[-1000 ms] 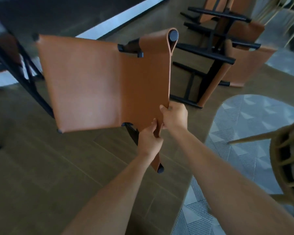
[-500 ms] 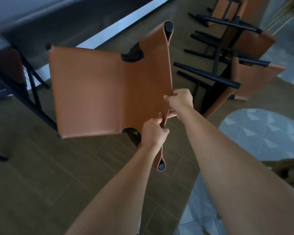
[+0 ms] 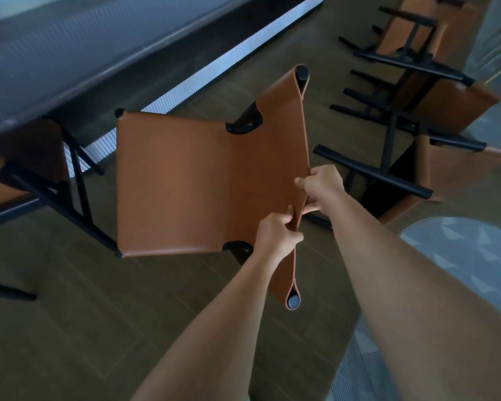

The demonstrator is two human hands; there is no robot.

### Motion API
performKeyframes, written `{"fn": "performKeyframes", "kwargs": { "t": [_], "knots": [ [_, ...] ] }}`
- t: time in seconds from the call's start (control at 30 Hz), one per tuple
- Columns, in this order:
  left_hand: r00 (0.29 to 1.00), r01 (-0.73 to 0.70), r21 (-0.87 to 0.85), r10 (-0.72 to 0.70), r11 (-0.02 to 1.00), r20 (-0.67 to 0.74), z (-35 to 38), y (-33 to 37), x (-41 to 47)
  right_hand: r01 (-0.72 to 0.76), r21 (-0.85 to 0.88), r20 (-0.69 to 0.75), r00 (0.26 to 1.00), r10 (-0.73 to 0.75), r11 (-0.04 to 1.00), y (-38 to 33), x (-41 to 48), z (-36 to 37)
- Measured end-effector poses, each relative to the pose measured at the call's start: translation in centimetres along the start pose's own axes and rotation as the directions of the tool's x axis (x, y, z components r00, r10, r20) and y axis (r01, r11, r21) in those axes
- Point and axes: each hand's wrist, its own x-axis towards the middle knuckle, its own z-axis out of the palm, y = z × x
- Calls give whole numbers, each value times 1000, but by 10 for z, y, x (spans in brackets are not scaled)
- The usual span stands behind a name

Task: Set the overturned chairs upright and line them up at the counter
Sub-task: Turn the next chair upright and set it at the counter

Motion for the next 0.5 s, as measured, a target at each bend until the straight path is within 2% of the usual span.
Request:
{"fn": "performKeyframes", "kwargs": {
  "t": [0.2,0.33,0.5],
  "knots": [
    [999,-3,86,6,996,-33,-11,24,20,20,-52,14,1000,-19,998,-23,24,-5],
    [997,35,56,-31,998,-64,-21,39,39,26,-57,64,998,-22,998,-43,48,-8],
    [978,115,113,-92,987,-190,-28,65,70,80,-113,136,989,-64,990,-73,83,-14]
  ]
}}
